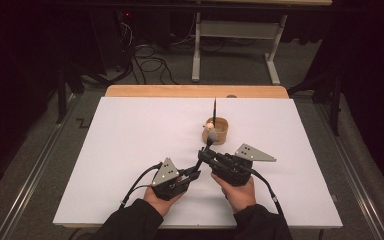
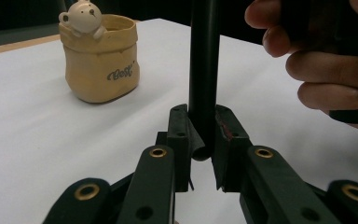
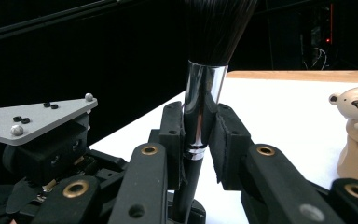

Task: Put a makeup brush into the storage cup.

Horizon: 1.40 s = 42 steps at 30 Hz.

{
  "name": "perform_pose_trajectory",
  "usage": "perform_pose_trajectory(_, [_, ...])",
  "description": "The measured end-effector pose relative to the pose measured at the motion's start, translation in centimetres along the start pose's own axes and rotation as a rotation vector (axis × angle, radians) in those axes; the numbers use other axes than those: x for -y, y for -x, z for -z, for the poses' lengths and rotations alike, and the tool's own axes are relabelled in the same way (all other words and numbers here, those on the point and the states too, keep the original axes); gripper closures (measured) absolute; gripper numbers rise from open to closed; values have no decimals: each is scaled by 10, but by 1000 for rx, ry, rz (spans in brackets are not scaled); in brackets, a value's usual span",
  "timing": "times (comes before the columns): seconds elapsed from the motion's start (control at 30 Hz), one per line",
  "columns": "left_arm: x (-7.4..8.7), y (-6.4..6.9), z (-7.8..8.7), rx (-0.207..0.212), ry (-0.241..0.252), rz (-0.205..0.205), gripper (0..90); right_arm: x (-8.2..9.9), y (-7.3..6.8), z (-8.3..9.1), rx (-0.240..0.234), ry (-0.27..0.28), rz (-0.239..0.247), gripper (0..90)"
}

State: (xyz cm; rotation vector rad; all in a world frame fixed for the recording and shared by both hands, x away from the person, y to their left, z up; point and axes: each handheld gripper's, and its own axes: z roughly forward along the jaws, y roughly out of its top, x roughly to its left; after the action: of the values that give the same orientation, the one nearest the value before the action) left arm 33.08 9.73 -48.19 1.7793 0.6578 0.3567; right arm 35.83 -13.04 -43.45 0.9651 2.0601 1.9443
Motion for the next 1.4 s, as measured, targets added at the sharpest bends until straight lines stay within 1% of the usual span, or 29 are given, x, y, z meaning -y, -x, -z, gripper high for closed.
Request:
perform_pose_trajectory(0.03, [0, 0, 0, 1, -4, -3, 788, 0, 0, 0, 4, -2, 1, 773])
perform_pose_trajectory(0.37, [0, 0, 0, -3, -2, -3, 786, 0, -1, 0, -8, 0, -6, 781])
perform_pose_trajectory(0.73, [-1, 0, 0, -1, 0, 4, 781, 0, -1, 0, -11, 2, 0, 784])
perform_pose_trajectory(0.77, [-1, -1, 0, -1, -6, -2, 780, 0, -1, 0, -10, 2, 2, 784])
perform_pose_trajectory(0.87, [-1, -1, 0, 0, 1, 7, 775, 0, -1, 0, -11, 3, 1, 784])
perform_pose_trajectory(1.0, [-1, -1, 1, 4, 5, 10, 736, -1, -2, 1, -14, 6, 4, 785])
perform_pose_trajectory(1.2, [-2, 1, -1, -1, -1, -1, 599, -1, -2, 0, -18, 5, 8, 786])
perform_pose_trajectory(1.4, [-3, 1, 0, -8, -3, 3, 538, -1, -2, 1, -16, 6, 11, 785])
